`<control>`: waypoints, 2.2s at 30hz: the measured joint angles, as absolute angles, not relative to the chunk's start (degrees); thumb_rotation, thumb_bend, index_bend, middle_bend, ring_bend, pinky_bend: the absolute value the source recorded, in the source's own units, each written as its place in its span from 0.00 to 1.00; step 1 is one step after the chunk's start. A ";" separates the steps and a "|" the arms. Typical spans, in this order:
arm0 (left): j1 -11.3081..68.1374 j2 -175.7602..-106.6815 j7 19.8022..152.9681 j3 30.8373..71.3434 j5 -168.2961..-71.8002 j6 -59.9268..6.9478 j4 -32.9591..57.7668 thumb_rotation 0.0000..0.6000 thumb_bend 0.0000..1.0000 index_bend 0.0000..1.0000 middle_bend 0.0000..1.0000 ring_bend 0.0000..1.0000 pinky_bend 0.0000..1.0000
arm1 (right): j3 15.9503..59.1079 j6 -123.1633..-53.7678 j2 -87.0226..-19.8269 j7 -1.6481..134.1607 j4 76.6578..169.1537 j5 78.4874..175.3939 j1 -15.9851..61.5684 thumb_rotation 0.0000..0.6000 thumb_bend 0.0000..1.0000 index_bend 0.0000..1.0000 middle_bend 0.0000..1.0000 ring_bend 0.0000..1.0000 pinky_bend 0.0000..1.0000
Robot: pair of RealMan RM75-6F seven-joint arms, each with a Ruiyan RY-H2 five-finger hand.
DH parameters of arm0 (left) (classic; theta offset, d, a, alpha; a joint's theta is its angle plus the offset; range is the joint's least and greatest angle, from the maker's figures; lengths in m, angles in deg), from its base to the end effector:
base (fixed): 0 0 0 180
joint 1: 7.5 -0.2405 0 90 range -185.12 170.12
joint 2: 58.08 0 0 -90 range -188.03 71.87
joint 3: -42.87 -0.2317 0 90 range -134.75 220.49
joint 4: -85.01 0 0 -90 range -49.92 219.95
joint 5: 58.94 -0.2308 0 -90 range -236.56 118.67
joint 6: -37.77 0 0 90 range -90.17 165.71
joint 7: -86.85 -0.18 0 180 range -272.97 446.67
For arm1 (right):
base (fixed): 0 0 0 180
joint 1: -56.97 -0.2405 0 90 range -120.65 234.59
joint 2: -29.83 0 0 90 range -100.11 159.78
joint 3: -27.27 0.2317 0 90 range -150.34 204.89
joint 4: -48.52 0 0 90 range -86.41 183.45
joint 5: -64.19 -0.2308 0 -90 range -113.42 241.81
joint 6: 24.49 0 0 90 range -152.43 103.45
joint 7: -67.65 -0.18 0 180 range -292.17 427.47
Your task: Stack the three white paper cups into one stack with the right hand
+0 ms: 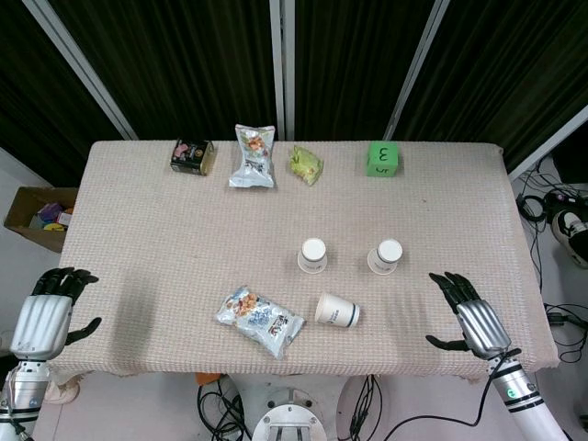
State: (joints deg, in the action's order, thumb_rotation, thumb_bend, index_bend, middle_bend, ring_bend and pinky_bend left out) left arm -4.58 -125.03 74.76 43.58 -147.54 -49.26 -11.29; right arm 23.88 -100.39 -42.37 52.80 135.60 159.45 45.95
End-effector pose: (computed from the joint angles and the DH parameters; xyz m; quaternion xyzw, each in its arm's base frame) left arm -0.2761 0.1970 0.1046 -0.6213 -0.3600 -0.3594 0.5960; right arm -0.2701 -0.2128 0.0395 0.6488 -0.4855 0.4258 0.4026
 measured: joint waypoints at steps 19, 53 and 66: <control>-5.04 -125.89 76.12 42.97 -148.64 -50.25 -10.03 1.00 0.16 0.31 0.25 0.17 0.18 | 25.36 -90.83 -46.99 57.67 146.40 152.55 41.32 1.00 0.05 0.05 0.21 0.00 0.09; -6.89 -126.89 81.64 42.63 -147.37 -51.43 -4.97 1.00 0.16 0.32 0.25 0.17 0.18 | 31.67 -89.01 -61.74 85.56 145.43 143.98 33.64 1.00 0.34 0.42 0.42 0.20 0.22; -7.28 -127.41 80.68 42.30 -147.93 -51.81 -6.10 1.00 0.16 0.32 0.25 0.17 0.18 | 37.87 -81.47 -41.82 119.36 155.81 152.66 22.96 1.00 0.32 0.42 0.40 0.19 0.18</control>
